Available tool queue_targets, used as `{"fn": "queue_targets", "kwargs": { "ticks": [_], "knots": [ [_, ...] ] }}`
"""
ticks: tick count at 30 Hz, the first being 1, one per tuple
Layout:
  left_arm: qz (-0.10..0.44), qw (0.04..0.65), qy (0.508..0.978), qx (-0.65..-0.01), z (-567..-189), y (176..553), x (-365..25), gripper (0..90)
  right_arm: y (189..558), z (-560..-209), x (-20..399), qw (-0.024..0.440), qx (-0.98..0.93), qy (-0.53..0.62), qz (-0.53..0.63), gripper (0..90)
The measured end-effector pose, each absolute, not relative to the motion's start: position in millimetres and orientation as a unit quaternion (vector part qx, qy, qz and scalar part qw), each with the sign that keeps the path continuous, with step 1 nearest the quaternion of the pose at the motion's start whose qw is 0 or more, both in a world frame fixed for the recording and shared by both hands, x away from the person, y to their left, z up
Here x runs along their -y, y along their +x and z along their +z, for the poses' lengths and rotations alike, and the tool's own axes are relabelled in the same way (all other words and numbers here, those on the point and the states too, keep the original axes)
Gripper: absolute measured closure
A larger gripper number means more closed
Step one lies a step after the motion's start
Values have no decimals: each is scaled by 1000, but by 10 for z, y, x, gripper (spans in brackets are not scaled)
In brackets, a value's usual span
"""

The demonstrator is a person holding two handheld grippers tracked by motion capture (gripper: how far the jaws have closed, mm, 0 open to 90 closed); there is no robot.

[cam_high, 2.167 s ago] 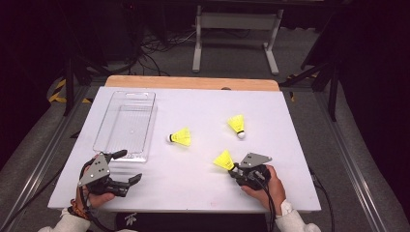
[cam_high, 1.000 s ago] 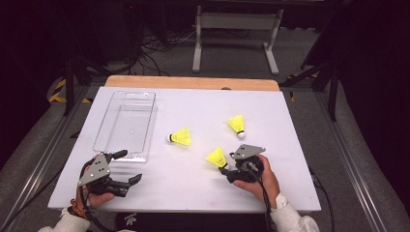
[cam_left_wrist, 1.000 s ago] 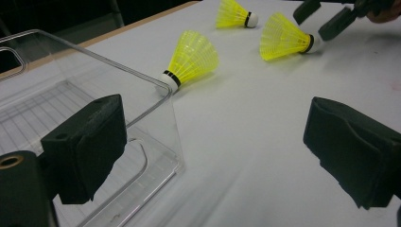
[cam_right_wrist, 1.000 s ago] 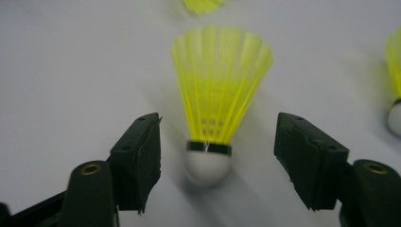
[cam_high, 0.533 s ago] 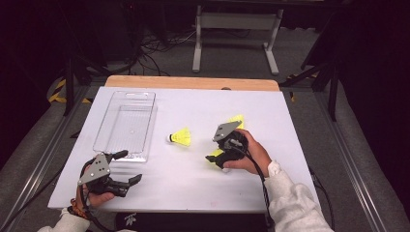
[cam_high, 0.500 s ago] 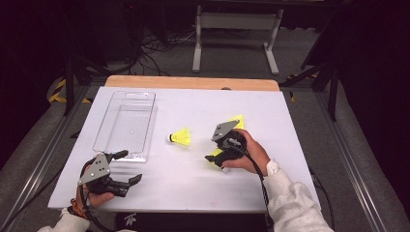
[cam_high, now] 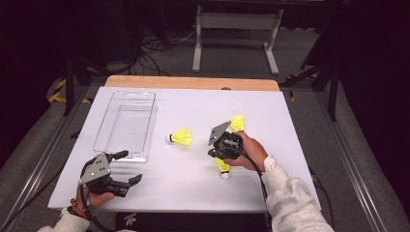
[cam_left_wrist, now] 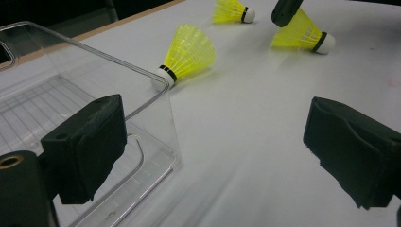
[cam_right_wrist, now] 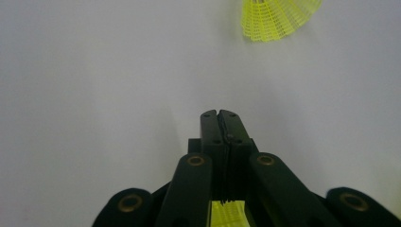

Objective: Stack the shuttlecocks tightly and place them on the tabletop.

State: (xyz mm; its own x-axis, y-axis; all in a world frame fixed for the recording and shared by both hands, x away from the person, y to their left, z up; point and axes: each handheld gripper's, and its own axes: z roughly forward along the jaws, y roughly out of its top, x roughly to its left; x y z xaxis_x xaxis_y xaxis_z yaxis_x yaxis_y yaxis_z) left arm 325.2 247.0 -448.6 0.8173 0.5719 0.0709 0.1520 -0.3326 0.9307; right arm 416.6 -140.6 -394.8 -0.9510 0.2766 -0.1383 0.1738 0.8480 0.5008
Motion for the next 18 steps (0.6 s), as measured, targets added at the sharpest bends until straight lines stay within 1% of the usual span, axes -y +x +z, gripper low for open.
{"fn": "queue_targets", "kwargs": {
  "ticks": [5, 13, 15, 18],
  "knots": [
    [198, 530, 792, -228, -4487, 3253, -2469, 77, 4174, -3911, 1451, 96, -950, 129, 266, 900],
    [199, 531, 791, -228, -4482, 3250, -2470, 80, 4151, -3801, 1471, 113, -932, 144, 313, 900],
    [199, 530, 792, -227, -4483, 3251, -2471, 80, 4135, -3760, 1451, 126, -926, 148, 323, 900],
    [198, 530, 793, -227, -4484, 3250, -2472, 80, 4133, -3759, 1418, 126, -928, 144, 320, 900]
  ]
}}
